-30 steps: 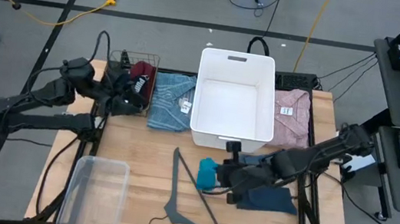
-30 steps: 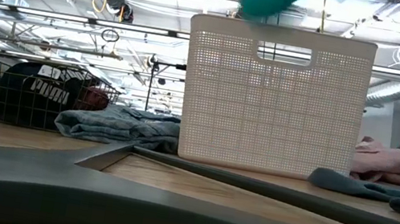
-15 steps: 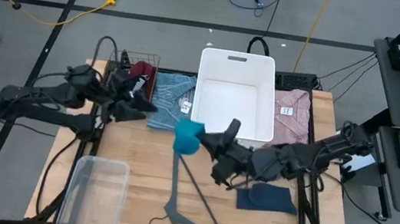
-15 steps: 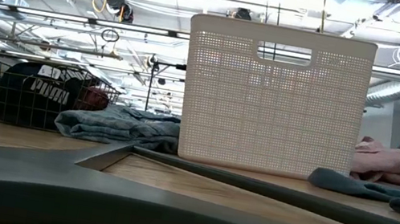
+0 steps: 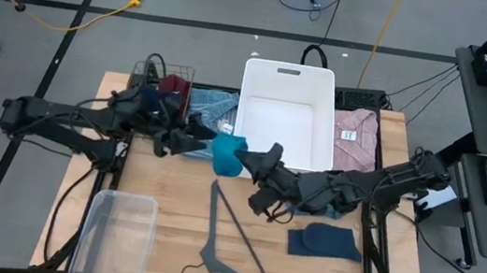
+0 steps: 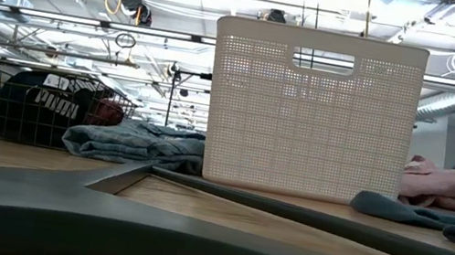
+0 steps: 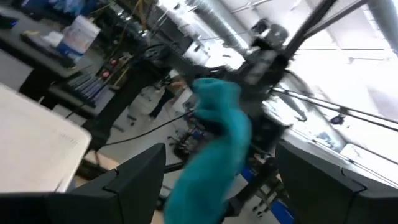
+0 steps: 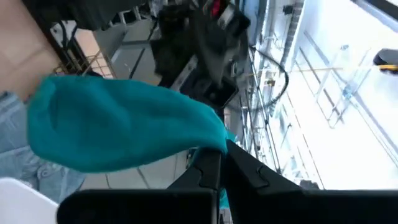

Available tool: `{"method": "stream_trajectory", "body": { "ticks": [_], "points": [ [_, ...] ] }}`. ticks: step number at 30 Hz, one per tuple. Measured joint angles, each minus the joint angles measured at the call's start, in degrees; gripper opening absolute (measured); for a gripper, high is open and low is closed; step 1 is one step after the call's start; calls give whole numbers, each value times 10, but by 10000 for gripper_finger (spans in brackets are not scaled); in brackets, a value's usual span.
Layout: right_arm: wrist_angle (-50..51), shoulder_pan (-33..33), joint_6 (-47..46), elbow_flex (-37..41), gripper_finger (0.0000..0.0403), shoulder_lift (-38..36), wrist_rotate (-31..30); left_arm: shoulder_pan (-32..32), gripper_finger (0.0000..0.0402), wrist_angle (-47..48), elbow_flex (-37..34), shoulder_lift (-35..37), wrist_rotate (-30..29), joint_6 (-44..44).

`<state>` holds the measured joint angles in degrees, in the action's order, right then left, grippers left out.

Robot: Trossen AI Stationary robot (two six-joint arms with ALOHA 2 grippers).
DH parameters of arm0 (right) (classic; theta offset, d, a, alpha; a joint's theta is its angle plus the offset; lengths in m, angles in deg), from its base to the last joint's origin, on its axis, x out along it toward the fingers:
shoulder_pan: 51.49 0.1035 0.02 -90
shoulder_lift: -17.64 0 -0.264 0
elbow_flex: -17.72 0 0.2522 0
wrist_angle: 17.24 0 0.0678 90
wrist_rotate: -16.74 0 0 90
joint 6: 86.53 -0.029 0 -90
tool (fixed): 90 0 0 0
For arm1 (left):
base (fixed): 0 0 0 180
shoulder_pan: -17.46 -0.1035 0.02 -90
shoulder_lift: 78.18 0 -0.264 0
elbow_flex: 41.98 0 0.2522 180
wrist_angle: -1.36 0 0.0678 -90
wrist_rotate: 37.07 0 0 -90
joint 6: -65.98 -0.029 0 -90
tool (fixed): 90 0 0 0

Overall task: Pick & Place Cloths
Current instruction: Put the light blue sock into the transparent bin

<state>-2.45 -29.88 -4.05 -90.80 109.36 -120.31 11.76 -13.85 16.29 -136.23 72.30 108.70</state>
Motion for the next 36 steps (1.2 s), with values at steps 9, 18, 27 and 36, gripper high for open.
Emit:
{"method": "stream_trajectory", "body": {
  "ticks": [9, 18, 27, 36],
  "points": [
    [9, -15, 38, 1, 0, 10, -15, 7, 308, -63, 0, -59, -1, 9],
    [10, -33, 39, 2, 0, 10, -22, 26, 303, -87, 0, -99, -25, 5],
    [10, -33, 27, 20, 0, 10, -22, 29, 174, -116, 0, -122, -59, 9],
    [0, -32, -54, 54, 27, 10, -24, 29, 12, -117, 0, -116, -2, 11]
  ]
}}
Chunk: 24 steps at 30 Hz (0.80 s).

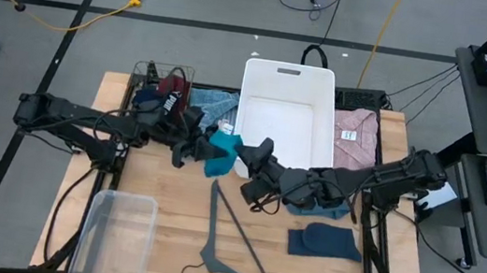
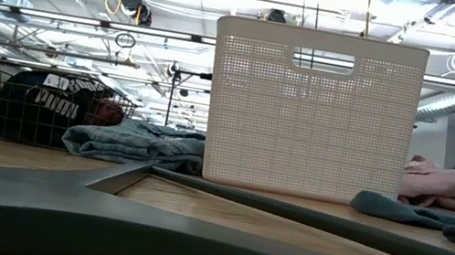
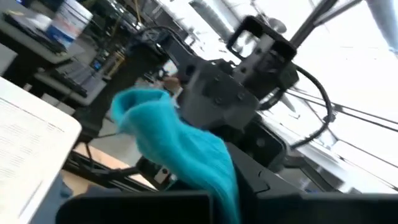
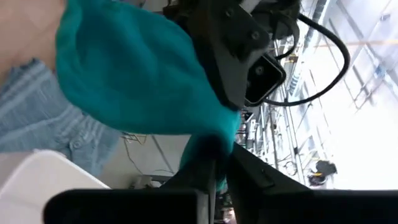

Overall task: Pick & Place Cloths
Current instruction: Put the light blue sock into the transparent bin

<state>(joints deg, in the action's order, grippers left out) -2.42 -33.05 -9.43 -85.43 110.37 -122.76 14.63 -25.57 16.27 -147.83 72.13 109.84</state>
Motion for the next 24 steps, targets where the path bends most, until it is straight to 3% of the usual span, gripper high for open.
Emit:
{"method": "stream_trajectory", "body": {
  "ticks": [6, 10, 17, 19, 24],
  "points": [
    [0, 12, -56, 3, 59, 0, -49, 16, 4, 29, 0, 7, 18, 17],
    [0, 22, -83, 3, 81, 0, -104, 37, 3, 114, 0, 24, 18, 38],
    [6, 35, -122, 3, 101, 0, -244, 102, 1, 242, 0, 70, 14, 120],
    [6, 35, -143, 6, 102, 0, -270, 127, 1, 283, 0, 88, -7, 140],
    [7, 41, -203, 20, 96, -16, -272, 193, 1, 380, 0, 128, -89, 180]
  ]
}}
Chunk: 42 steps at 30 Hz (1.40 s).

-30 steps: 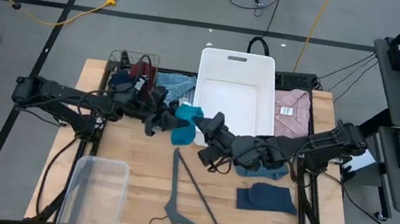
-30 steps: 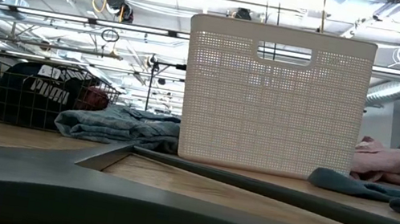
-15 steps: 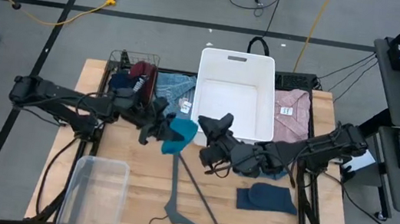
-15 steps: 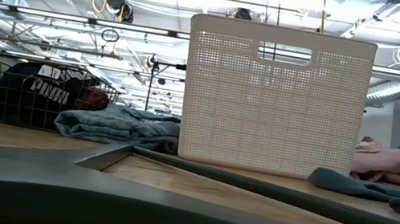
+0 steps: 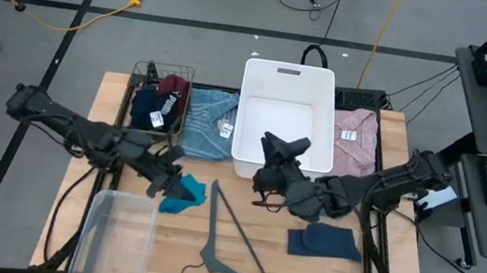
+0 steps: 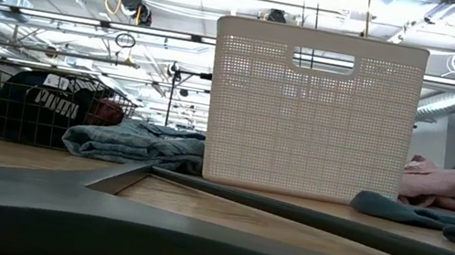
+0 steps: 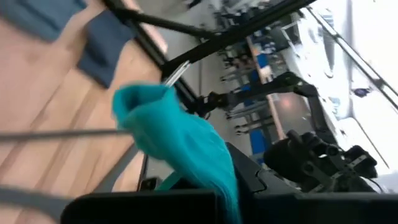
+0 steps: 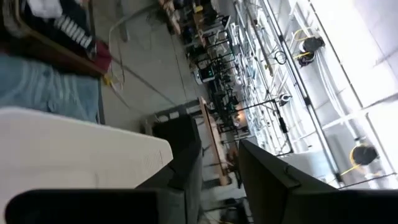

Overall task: Pick & Place Cloths
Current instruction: Put the light blue sock into the transparent bin

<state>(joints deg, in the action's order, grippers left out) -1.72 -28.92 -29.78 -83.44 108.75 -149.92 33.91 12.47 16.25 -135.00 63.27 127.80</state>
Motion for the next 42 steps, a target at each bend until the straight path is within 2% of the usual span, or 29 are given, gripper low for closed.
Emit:
{"method": "stream_trajectory", "body": {
  "ticks": [5, 13, 16, 22, 27, 35, 42],
  "points": [
    [0, 11, -36, 22, 89, -27, 2, 68, 0, 131, 32, 27, -90, 46],
    [0, 44, -131, 67, 89, -96, 5, 159, 0, 409, 156, 14, -205, 112],
    [0, 60, -180, 90, 89, -130, 41, 182, 0, 494, 190, -6, -226, 137],
    [-1, 81, -320, 142, 89, -213, 188, 212, 0, 652, 222, -53, -221, 202],
    [-3, 81, -426, 187, 89, -277, 283, 232, 0, 734, 222, -82, -181, 265],
    [-3, 76, -464, 229, 89, -318, 286, 276, 0, 731, 222, -116, -61, 367],
    [-3, 62, -451, 242, 89, -319, 287, 305, 0, 698, 222, -156, -54, 423]
  ]
}}
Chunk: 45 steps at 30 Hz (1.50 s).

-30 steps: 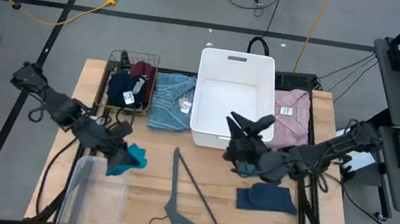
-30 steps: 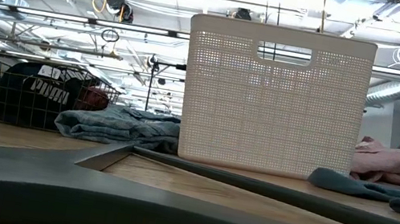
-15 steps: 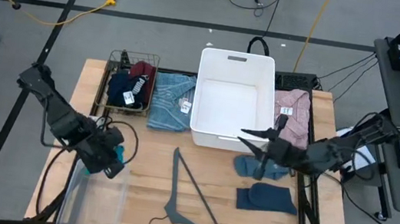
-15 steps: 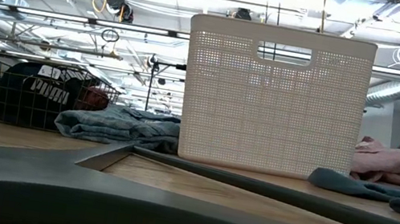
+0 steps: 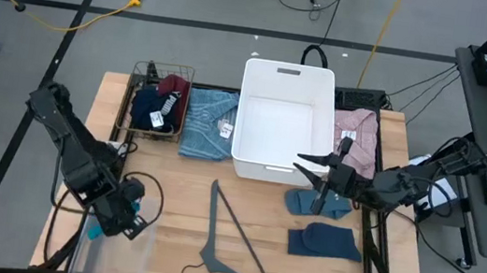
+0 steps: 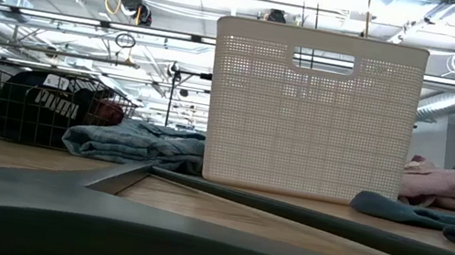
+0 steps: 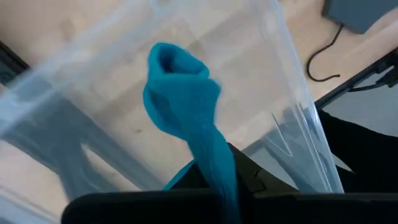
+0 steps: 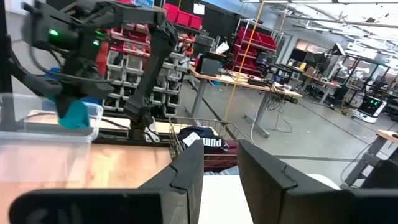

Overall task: Pick & Place Cloths
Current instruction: Put the light blue sock into the transparent bin

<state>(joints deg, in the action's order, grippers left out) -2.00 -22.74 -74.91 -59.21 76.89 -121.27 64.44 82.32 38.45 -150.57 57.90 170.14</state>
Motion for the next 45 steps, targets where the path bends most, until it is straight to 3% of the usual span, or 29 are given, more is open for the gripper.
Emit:
{"method": "stream_trajectory", "body": {
  "ticks": [18, 38, 45],
  "points": [
    [0, -4, 0, 2, 89, 0, 3, 25, 0, -39, 0, -111, -25, -8],
    [0, -1, -5, 1, 89, 0, 3, 102, 0, -46, -1, -157, -31, 150],
    [0, -1, -20, 1, 89, 0, 4, 111, 0, -45, -1, -157, -33, 161]
  ]
}}
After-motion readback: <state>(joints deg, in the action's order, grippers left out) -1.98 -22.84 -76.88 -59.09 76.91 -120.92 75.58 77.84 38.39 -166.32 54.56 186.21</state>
